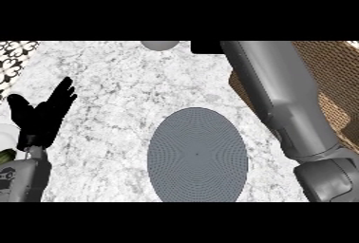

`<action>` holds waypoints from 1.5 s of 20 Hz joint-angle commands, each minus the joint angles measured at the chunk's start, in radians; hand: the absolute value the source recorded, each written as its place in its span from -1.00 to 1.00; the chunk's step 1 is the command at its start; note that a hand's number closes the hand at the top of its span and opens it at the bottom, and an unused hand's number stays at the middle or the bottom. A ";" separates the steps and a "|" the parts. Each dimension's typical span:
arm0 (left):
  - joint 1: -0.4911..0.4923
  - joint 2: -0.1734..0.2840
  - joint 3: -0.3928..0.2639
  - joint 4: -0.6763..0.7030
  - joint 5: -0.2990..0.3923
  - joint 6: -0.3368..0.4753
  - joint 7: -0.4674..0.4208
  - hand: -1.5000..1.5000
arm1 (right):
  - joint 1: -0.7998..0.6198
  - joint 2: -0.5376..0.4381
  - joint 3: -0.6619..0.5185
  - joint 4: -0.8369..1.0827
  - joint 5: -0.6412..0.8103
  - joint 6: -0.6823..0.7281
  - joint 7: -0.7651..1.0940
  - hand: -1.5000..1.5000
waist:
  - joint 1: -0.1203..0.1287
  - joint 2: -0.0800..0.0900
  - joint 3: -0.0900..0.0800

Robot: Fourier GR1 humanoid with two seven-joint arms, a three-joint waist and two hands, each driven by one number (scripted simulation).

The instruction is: Pick the tomato from the placemat and place it in the basket

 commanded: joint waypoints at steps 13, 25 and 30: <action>0.046 0.017 0.025 -0.016 0.025 -0.042 -0.029 0.00 | 0.284 0.005 -0.127 -0.159 0.030 -0.126 0.000 1.00 | -0.006 0.001 0.001; 0.035 -0.004 0.001 -0.048 -0.015 0.004 0.028 0.00 | 0.430 0.022 -0.221 -0.300 0.055 -0.236 -0.084 -1.00 | -0.011 -0.002 0.001; -0.001 0.005 0.021 0.007 -0.007 -0.002 -0.003 0.00 | 0.425 0.016 -0.297 -0.408 0.080 -0.349 -0.039 -1.00 | -0.022 -0.001 0.001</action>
